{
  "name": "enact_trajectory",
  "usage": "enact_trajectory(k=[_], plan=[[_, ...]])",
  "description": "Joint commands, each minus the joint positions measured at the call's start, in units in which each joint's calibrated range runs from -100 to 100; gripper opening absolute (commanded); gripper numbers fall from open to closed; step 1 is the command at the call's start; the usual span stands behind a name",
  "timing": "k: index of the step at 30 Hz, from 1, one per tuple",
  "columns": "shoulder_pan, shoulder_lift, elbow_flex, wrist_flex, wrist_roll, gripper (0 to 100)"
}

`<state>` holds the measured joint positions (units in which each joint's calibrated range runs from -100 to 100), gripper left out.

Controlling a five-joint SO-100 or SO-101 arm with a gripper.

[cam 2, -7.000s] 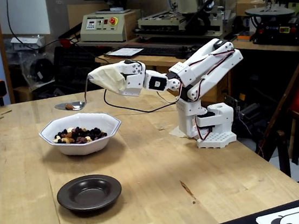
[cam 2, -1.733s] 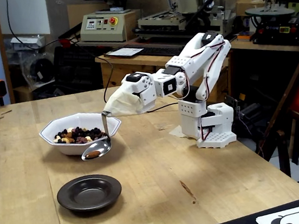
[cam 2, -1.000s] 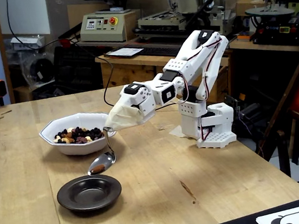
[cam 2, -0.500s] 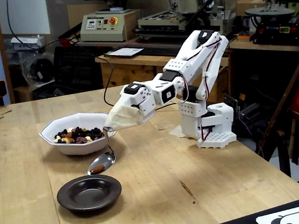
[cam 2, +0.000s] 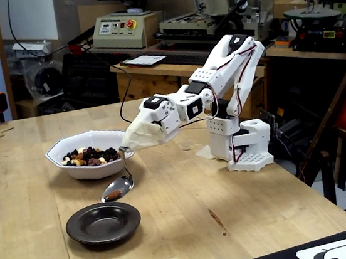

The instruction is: Use spoon to transfer food from the white bowl to brown plate

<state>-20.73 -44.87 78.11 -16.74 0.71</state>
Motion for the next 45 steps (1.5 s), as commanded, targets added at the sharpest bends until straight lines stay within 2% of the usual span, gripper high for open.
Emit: enact_trajectory(k=[1,45], plan=[[-0.3,-0.3,-4.2,0.0,0.2,2],[0.1,9.1,-5.0,-0.1,0.3,2]])
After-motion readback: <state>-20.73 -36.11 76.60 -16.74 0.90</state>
